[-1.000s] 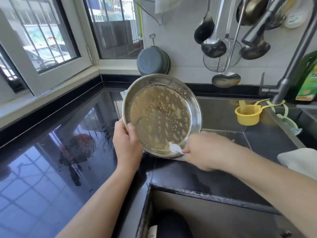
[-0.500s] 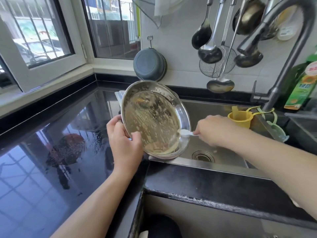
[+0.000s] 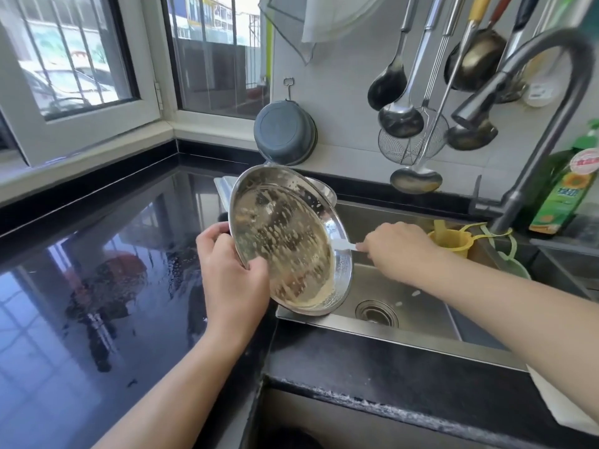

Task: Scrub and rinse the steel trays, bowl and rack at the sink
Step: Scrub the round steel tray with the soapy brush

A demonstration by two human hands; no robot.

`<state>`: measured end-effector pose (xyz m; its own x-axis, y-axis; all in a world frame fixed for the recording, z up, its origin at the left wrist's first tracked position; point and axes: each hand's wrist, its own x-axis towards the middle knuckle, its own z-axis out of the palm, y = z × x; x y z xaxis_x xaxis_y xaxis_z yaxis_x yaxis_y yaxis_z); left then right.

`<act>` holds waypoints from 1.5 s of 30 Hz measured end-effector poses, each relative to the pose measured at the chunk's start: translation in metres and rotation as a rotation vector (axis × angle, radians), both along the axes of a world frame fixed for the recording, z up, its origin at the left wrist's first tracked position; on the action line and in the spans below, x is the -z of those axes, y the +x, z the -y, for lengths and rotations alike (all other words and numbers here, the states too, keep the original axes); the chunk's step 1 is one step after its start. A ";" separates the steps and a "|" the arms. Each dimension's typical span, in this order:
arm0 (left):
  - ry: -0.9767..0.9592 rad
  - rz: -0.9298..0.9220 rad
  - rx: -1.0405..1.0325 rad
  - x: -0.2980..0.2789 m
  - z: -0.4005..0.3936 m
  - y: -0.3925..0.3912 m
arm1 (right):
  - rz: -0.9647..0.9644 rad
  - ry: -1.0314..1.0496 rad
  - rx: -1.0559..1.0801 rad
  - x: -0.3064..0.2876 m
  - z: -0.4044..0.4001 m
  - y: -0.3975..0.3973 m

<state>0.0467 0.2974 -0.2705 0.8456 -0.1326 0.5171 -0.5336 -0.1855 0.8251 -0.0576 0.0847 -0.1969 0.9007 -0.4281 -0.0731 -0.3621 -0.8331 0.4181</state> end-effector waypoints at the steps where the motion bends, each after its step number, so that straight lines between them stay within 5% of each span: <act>1: 0.005 -0.009 0.001 0.000 0.000 0.001 | -0.036 0.110 0.010 0.001 -0.006 -0.001; 6: 0.026 -0.003 0.008 -0.006 0.003 -0.003 | -0.252 0.655 0.041 -0.019 -0.027 -0.012; 9: 0.051 -0.020 0.029 -0.009 0.002 -0.003 | -0.288 0.432 0.051 -0.019 -0.015 0.002; 13: 0.082 -0.043 0.075 -0.011 0.003 -0.002 | 0.003 0.120 0.097 0.000 0.001 0.025; 17: 0.083 -0.074 0.083 -0.013 0.001 0.001 | 0.094 -0.173 -0.124 0.001 0.015 0.036; 20: 0.070 -0.117 0.075 -0.015 -0.004 0.002 | 0.014 -0.153 -0.127 -0.003 0.016 0.029; 24: 0.074 -0.135 0.069 -0.018 -0.005 0.000 | -0.245 0.132 0.056 -0.012 -0.004 0.014; 28: 0.077 -0.143 0.080 -0.020 -0.004 -0.003 | -0.074 -0.115 0.011 -0.022 0.006 0.040; 32: 0.070 -0.142 0.098 -0.017 -0.003 0.003 | 0.064 -0.297 -0.258 -0.029 0.025 0.076; 36: 0.058 -0.156 0.090 -0.017 -0.004 0.004 | 0.083 -0.337 -0.366 -0.036 0.033 0.088; 42: 0.070 -0.137 0.094 -0.018 -0.004 0.004 | -0.222 -0.237 -0.260 -0.024 0.041 0.042; 45: 0.065 -0.134 0.095 -0.017 -0.003 0.003 | -0.087 -0.298 -0.282 -0.032 0.046 0.054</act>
<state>0.0502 0.3005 -0.2537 0.8886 -0.2442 0.3884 -0.4373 -0.1947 0.8780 -0.0037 0.0390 -0.1653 0.9816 -0.1796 -0.0643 -0.0898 -0.7327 0.6746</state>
